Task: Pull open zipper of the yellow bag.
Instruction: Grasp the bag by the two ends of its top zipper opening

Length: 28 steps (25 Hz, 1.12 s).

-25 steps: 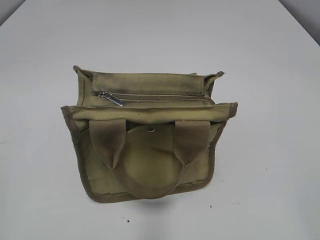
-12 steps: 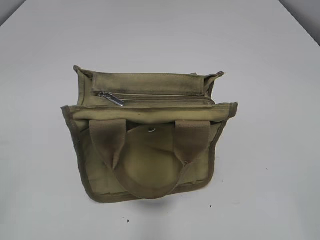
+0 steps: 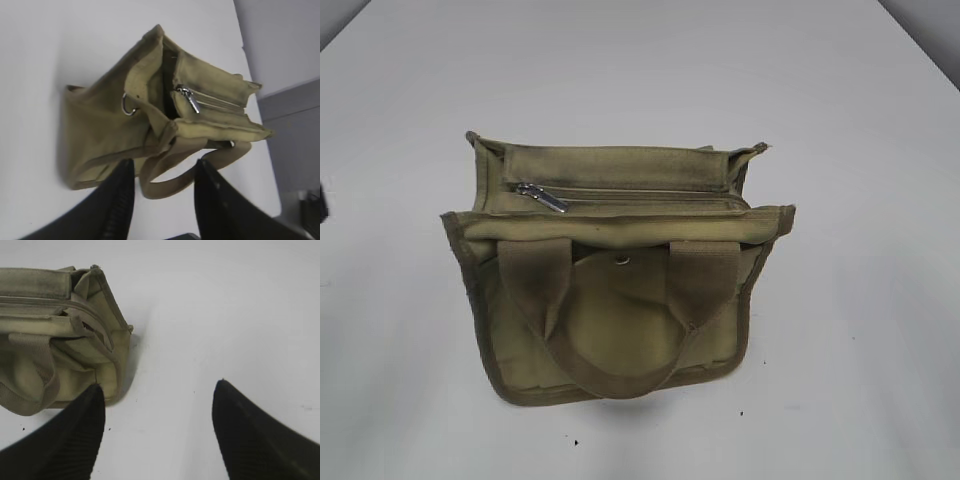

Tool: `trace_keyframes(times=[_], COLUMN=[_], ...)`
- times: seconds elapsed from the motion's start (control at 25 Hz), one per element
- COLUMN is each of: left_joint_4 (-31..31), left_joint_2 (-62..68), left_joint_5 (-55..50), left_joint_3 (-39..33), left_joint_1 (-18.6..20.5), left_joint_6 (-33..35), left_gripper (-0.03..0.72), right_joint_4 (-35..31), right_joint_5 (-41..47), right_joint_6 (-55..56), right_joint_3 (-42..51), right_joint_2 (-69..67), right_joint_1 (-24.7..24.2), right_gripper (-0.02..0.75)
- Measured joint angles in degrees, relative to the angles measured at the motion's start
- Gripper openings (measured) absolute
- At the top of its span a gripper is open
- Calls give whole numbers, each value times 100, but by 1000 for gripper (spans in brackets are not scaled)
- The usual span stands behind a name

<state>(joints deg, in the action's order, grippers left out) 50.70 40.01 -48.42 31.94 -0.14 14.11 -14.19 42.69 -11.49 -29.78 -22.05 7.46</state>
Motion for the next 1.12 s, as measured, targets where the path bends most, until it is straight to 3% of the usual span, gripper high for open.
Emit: trace_keyframes(times=[0.12,0.28,0.44,0.72,1.12], left_joint_4=[910,1267,1189,979,906], left_joint_2=[1103,1976,2631,3652,4839], left_joint_5=[-74,-271,-293,-145,210], left_joint_3=[125,633,1140,1680,2477], left_joint_1=[-26,-40,-143,-830,-1321], left_joint_6=[779,1178,1236,1253,1253], left_gripper=[314,330,366,373,373], right_joint_4=[-159,-465,-559,-569,-553], right_joint_5=[-512,-839,-903,-935,-731], right_joint_6=[-87,-657,-1211,-1680,-2587], right_joint_3=[0,-179,-785,-2237,-4001], right_joint_2=[-788,-1904,-3175,-4937,-6620], right_joint_1=[216,591,1036,1757,2621], right_gripper=[521,521,521,521,521])
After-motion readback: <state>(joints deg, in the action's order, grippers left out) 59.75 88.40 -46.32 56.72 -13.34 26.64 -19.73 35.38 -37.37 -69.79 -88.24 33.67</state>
